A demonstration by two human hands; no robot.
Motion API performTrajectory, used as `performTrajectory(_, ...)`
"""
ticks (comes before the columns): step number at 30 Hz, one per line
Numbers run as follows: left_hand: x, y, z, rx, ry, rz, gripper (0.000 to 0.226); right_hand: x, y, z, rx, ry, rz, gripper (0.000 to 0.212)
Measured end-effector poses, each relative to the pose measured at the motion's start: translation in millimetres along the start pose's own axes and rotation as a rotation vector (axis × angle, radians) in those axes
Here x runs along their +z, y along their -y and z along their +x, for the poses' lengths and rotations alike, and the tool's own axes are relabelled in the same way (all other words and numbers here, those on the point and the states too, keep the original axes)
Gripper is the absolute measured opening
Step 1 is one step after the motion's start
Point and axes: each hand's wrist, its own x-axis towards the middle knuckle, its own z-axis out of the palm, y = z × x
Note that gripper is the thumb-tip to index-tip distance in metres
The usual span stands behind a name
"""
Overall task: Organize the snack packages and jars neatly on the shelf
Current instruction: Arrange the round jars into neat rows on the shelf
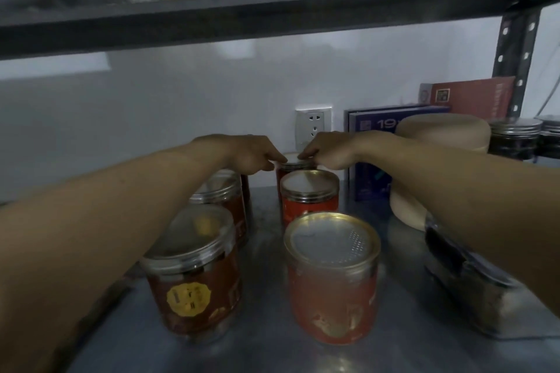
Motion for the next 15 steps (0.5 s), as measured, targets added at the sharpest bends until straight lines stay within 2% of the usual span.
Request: performTrajectory(15,3.4,-3.8,-1.6,0.009,-0.040,-0.017,0.045,1.0,-4.5,-5.8,-0.019,0.009,0.039,0.045)
